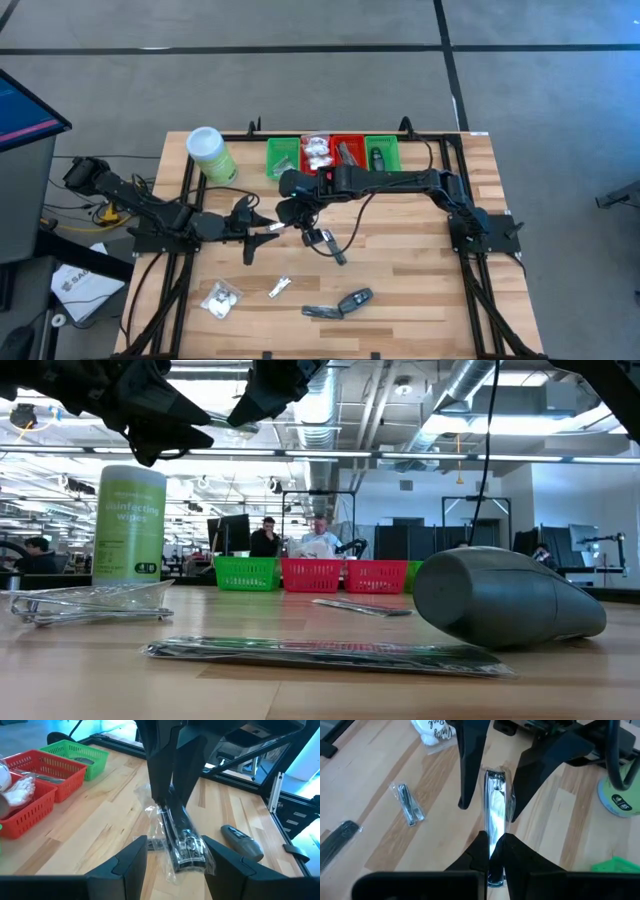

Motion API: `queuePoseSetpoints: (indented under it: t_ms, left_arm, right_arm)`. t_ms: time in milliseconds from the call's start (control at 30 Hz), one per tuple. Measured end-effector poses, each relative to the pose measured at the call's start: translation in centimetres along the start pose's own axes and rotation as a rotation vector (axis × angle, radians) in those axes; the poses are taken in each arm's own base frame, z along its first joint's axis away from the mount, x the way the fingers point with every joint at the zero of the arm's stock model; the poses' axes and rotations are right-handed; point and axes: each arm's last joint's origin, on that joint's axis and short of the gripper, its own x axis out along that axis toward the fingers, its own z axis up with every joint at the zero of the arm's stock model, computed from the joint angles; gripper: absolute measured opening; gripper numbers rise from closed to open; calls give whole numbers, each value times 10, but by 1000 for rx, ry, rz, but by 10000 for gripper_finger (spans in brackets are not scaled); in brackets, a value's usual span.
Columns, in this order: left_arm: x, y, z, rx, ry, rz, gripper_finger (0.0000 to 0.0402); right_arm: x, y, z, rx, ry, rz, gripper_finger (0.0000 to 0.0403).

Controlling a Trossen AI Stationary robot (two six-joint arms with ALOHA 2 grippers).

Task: Pick & Place Travel size toiletries
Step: Put the silver nail cutter into the left green bin

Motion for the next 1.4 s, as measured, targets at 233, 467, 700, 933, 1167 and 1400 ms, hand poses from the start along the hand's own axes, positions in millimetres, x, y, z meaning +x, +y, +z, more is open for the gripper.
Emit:
queuePoseSetpoints:
  t_ms: [233, 467, 700, 933, 1167, 1400]
  left_arm:
    - [0, 0, 0, -1, -1, -1, 169]
    - [0, 0, 0, -3, -1, -8, 95]
    - [0, 1, -2, 7, 12, 13, 40]
    - [0, 1, -2, 13, 11, 14, 40]
    - [0, 1, -1, 13, 5, 28, 40]
    - [0, 5, -4, 21, 25, 83, 40]
  right_arm:
    - [1, 3, 1, 1, 0, 5, 24]
    - [2, 5, 3, -12, -15, 1, 24]
    - [7, 2, 0, 12, -1, -1, 33]
    - [8, 1, 0, 20, -4, 8, 63]
    - [7, -2, -2, 41, 1, 8, 90]
    - [5, -13, -11, 95, 34, 3, 153]
